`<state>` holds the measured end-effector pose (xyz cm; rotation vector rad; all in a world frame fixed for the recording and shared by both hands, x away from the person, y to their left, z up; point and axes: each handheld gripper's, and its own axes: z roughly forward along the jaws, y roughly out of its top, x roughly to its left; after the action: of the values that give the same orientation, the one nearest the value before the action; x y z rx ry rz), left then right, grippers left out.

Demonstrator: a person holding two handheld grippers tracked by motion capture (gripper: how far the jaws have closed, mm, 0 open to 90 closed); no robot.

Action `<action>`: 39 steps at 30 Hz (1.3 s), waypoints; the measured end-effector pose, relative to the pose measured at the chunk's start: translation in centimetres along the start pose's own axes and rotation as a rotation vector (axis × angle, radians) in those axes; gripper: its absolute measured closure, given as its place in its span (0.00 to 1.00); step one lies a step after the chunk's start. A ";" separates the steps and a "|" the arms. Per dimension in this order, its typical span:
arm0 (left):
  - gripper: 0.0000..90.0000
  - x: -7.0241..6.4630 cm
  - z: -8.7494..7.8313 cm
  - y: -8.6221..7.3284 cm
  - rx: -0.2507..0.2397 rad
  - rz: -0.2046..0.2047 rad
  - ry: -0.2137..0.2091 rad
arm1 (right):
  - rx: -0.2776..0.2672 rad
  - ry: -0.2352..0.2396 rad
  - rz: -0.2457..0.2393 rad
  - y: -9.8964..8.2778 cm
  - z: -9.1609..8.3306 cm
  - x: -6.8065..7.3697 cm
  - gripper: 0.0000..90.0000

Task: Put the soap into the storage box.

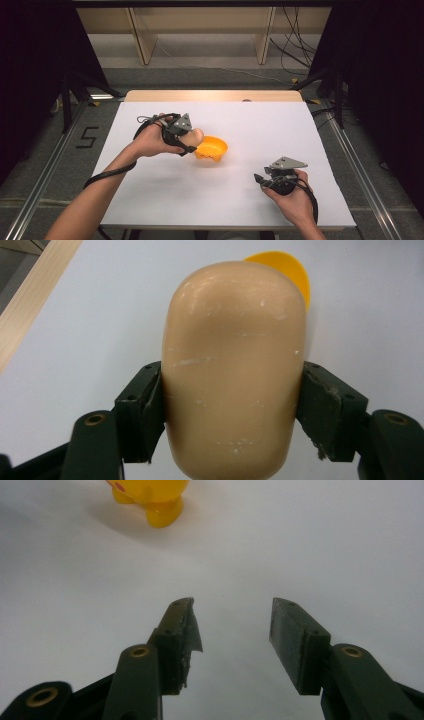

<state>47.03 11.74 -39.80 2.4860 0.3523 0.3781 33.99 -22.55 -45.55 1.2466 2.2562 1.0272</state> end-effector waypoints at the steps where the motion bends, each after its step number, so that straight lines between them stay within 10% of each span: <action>1: 0.36 0.0 0.0 0.0 0.000 -0.002 -0.002 | 0.000 0.000 0.000 0.0 0.0 0.0 0.58; 39: 0.36 0.7 1.6 1.9 -0.008 0.028 -0.039 | -0.002 0.008 -0.001 0.0 0.2 0.0 0.58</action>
<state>48.57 9.70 -39.82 2.4894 0.2998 0.3407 34.09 -22.50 -45.67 1.2430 2.2604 1.0357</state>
